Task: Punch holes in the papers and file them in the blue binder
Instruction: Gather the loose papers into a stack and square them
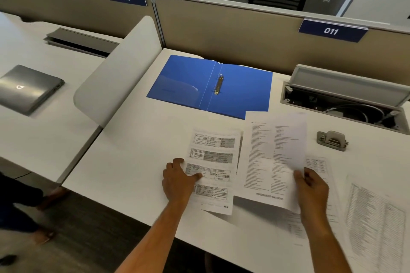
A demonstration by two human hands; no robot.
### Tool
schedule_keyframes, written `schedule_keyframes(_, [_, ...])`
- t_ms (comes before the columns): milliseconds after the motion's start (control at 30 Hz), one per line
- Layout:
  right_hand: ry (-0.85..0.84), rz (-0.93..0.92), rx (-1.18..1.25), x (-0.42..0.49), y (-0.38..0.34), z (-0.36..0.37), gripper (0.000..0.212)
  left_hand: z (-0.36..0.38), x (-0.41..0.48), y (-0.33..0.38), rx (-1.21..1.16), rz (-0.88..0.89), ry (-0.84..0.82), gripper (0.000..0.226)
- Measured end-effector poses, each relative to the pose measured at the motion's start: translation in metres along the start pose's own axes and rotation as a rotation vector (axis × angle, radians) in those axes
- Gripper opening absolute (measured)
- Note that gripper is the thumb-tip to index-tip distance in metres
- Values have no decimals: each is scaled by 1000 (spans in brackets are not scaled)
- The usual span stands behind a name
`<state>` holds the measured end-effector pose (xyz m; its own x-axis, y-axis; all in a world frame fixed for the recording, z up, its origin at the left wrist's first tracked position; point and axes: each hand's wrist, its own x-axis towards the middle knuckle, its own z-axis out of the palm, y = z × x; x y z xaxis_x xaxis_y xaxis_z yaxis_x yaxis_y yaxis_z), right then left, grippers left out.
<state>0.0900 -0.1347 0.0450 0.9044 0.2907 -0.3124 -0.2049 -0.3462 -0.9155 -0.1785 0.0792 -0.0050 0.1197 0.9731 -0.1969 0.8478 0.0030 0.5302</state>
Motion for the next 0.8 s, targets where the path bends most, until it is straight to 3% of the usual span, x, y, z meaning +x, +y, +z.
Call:
schedule_keyframes(167, [-49, -2, 56, -1, -11, -2, 13, -5, 2, 7, -16, -69, -37, 74])
schedule_keyframes(300, [-135, -1, -23, 2, 3, 14, 24, -6, 2, 8, -44, -76, -60, 65])
schedule_keyframes(433, [-244, -26, -149, -13, 18, 51, 12, -9, 3, 10, -110, -117, -107, 44])
schedule_keyframes(533, [-286, 7, -236, -24, 31, 82, 14, -15, 6, 12, -161, -147, -114, 21])
schedule_keyframes(600, [-304, 24, -251, -28, 36, 96, 5, -19, 9, 11, -208, -166, -116, 22])
schedule_keyframes(800, [-354, 5, -332, -40, 39, 121, 7, -19, 18, 5, -328, -222, -187, 21])
